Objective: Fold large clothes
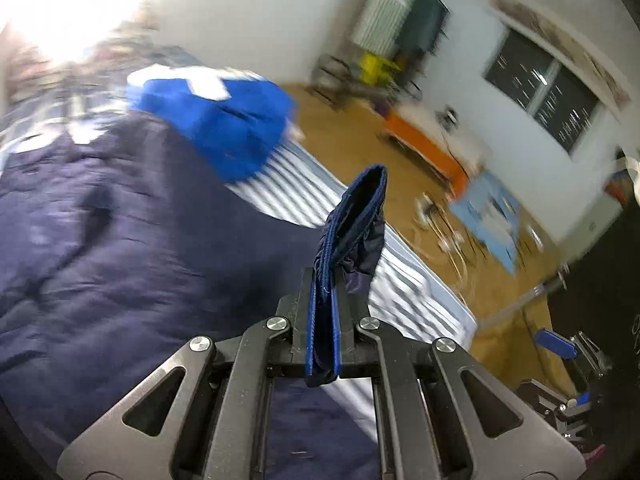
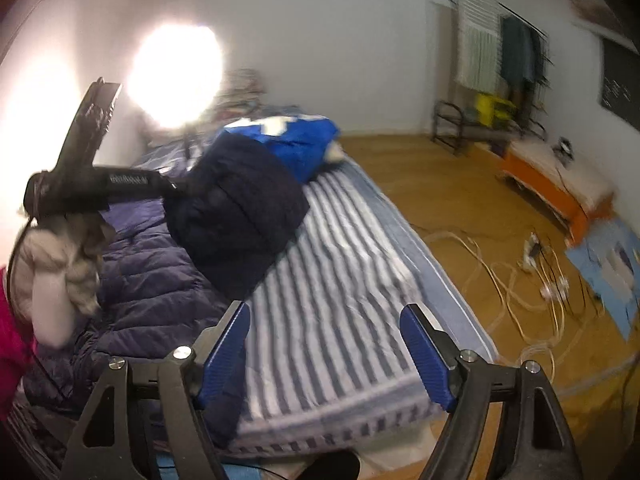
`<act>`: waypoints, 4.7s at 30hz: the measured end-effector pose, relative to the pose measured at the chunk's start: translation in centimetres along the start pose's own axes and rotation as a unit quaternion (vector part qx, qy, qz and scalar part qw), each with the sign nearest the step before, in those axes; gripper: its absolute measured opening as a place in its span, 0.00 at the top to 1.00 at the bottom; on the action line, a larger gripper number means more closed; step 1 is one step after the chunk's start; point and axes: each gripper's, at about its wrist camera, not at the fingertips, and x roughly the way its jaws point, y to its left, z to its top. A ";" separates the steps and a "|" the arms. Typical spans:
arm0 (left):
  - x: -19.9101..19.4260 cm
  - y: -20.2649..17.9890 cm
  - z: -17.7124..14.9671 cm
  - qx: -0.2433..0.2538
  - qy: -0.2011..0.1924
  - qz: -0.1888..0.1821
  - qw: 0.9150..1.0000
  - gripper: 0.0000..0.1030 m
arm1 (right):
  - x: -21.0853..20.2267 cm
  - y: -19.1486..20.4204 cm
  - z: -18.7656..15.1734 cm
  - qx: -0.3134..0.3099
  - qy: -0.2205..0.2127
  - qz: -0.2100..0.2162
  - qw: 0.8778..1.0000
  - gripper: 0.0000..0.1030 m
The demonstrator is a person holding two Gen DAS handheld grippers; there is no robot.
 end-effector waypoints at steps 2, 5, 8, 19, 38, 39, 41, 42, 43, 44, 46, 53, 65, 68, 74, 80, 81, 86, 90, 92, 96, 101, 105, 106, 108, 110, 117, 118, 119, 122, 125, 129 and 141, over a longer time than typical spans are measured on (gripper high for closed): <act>-1.9 3.6 0.5 -0.025 -0.019 0.017 0.999 0.96 | 0.9 1.5 1.6 -0.027 -0.006 0.018 0.999 0.24; -5.0 9.6 0.8 -0.069 -0.053 0.055 0.995 0.96 | 3.1 3.8 4.1 -0.056 -0.007 0.047 0.997 0.26; -7.0 14.3 0.5 -0.101 -0.075 0.088 0.988 0.96 | 6.4 5.9 5.8 -0.070 0.007 0.083 0.994 0.29; -9.2 29.9 -3.3 -0.182 -0.092 0.208 0.957 0.96 | 19.3 9.7 7.5 -0.065 0.111 0.128 0.983 0.48; -11.0 43.6 -8.4 -0.268 -0.088 0.319 0.905 0.96 | 32.6 16.4 14.9 -0.090 0.092 0.111 0.985 0.48; -11.2 43.7 -8.6 -0.267 -0.086 0.316 0.906 0.94 | 33.2 16.8 15.9 -0.089 0.084 0.106 0.987 0.48; -11.7 43.6 -8.8 -0.271 -0.089 0.301 0.910 0.82 | 34.6 17.5 17.5 -0.089 0.085 0.102 0.987 0.43; -11.9 43.6 -8.7 -0.272 -0.089 0.297 0.911 0.62 | 35.7 17.9 18.3 -0.089 0.096 0.102 0.986 0.40; -12.2 43.8 -8.6 -0.273 -0.090 0.293 0.912 0.51 | 36.6 18.3 18.7 -0.089 0.103 0.099 0.986 0.37; -12.5 43.8 -8.5 -0.273 -0.094 0.290 0.913 0.45 | 37.8 18.8 19.2 -0.092 0.110 0.091 0.985 0.37; -13.0 44.1 -8.3 -0.268 -0.094 0.285 0.915 0.45 | 39.7 19.8 19.5 -0.109 0.118 0.063 0.985 0.37; -11.6 46.5 -7.0 -0.264 -0.051 0.282 0.921 0.48 | 42.3 20.4 19.5 -0.108 0.125 0.057 0.985 0.98; -11.9 47.2 -3.9 -0.220 -0.074 0.306 0.923 1.00 | 42.0 13.8 19.3 0.034 0.084 0.065 0.994 0.96; -12.4 48.6 -4.6 -0.263 -0.059 0.251 0.930 0.76 | 40.5 14.7 19.3 -0.018 0.065 0.024 0.997 0.73; -10.9 47.6 -4.9 -0.250 -0.029 0.224 0.941 0.33 | 36.2 15.5 20.0 -0.033 0.019 0.084 0.996 0.71; -5.8 44.9 -4.1 -0.147 0.066 0.306 0.938 1.00 | 38.6 18.7 19.5 -0.046 0.067 0.149 0.986 0.71; -5.7 44.4 -3.8 -0.129 0.060 0.327 0.934 1.00 | 39.6 19.2 19.4 -0.044 0.074 0.149 0.985 0.71; -7.6 44.7 -1.7 -0.118 0.012 0.370 0.922 1.00 | 42.4 19.9 19.5 -0.068 0.080 0.098 0.990 0.73; -7.9 47.3 -0.7 -0.134 0.004 0.387 0.912 1.00 | 44.2 19.2 19.7 -0.053 0.082 0.055 0.994 0.82; -7.4 48.6 -0.5 -0.137 0.005 0.399 0.907 1.00 | 44.8 19.2 19.6 -0.064 0.080 0.036 0.994 0.84; -6.2 51.1 -1.3 -0.164 0.024 0.419 0.893 1.00 | 45.1 20.0 18.8 -0.104 0.080 0.009 0.991 0.82; -9.4 50.2 -2.8 -0.209 -0.015 0.341 0.917 0.97 | 42.1 18.7 19.1 -0.081 0.069 0.039 0.994 0.74; -10.6 47.0 -3.9 -0.209 -0.019 0.261 0.942 0.79 | 39.3 17.4 18.3 -0.039 0.085 0.121 0.988 0.73; -10.4 45.8 -4.0 -0.190 -0.011 0.259 0.947 0.79 | 38.8 17.6 17.9 -0.045 0.087 0.134 0.986 0.73; -9.5 43.7 -4.3 -0.145 0.003 0.263 0.954 0.79 | 37.4 18.5 16.7 -0.078 0.089 0.158 0.980 0.73; -7.6 42.4 -4.7 -0.101 0.032 0.282 0.953 0.79 | 37.0 19.9 15.7 -0.115 0.102 0.183 0.971 0.73; -4.4 46.7 -4.0 -0.153 0.053 0.345 0.924 0.80 | 41.0 22.6 14.9 -0.131 0.118 0.135 0.975 0.73; -4.3 47.3 -3.7 -0.156 0.054 0.352 0.921 0.80 | 41.7 22.7 15.2 -0.130 0.116 0.125 0.977 0.72; -4.2 47.6 -3.5 -0.157 0.055 0.361 0.918 0.80 | 42.4 22.7 15.4 -0.126 0.118 0.114 0.978 0.71; -3.9 48.2 -3.4 -0.164 0.053 0.367 0.914 0.80 | 43.1 21.9 15.7 -0.104 0.130 0.121 0.979 0.69; -4.8 47.3 -3.4 -0.166 0.041 0.371 0.913 0.80 | 41.4 21.1 15.9 -0.096 0.121 0.130 0.979 0.67; -8.8 45.1 -3.8 -0.188 0.004 0.345 0.920 0.80 | 37.5 19.4 16.5 -0.085 0.096 0.141 0.982 0.60; -22.9 32.5 -9.7 -0.162 -0.035 0.289 0.943 0.37 | 18.5 10.2 14.2 -0.047 0.003 0.168 0.985 0.38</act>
